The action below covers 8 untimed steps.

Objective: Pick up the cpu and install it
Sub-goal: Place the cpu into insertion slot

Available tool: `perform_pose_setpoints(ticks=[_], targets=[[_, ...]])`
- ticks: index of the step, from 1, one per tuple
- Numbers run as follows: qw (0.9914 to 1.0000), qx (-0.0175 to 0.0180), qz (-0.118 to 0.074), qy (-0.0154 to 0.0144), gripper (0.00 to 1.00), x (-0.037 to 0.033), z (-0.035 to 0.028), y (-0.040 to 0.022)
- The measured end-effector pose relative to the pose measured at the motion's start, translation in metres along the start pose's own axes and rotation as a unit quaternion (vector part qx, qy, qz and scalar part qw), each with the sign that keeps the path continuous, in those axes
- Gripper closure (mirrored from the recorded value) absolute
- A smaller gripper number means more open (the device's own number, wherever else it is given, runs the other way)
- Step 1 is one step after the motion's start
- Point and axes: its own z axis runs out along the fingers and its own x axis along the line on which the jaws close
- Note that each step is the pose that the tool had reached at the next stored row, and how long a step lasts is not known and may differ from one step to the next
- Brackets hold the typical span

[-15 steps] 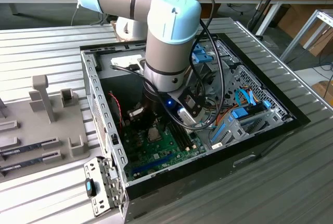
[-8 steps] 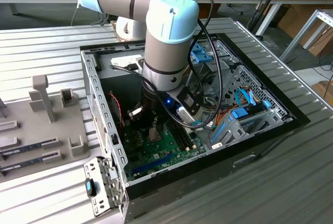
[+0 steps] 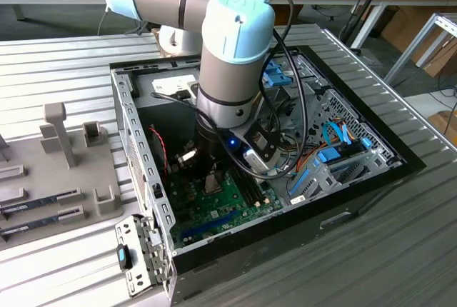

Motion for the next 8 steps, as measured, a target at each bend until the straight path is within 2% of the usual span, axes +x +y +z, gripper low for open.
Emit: perform_pose_setpoints(ticks=[8], targets=[[1.00000,0.0000,-0.003,0.0012,0.55,-0.0006,0.0042,0.0002]])
